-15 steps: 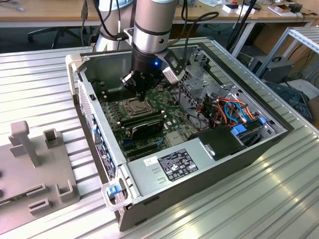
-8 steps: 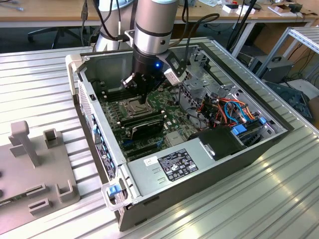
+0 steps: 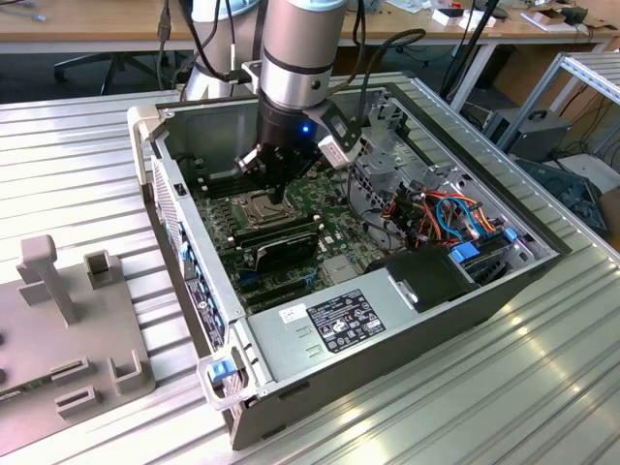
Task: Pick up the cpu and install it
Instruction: 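Install the second cpu locking lever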
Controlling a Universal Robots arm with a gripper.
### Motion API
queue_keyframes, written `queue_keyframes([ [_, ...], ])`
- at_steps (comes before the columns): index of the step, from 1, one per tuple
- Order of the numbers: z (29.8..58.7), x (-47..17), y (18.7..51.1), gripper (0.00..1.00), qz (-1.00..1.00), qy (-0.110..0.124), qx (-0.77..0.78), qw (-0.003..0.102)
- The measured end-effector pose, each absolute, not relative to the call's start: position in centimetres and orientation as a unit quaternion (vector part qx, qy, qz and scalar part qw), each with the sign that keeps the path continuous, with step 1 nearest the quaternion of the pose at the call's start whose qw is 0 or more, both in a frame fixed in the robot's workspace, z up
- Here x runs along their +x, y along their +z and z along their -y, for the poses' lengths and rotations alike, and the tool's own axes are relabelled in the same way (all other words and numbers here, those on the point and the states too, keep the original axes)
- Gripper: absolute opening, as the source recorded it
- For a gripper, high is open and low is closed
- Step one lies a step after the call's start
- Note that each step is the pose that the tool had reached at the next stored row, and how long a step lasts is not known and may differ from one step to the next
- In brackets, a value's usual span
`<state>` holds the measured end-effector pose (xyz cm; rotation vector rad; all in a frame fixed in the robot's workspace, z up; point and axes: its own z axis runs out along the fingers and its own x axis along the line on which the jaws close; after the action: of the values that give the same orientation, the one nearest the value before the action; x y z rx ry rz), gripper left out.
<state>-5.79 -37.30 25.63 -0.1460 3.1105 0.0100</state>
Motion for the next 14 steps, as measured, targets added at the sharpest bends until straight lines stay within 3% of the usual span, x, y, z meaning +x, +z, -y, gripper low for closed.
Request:
queue_keyframes([
  [14,37.48,-5.95,25.24,0.11,-0.999,0.003,-0.047,0.014],
])
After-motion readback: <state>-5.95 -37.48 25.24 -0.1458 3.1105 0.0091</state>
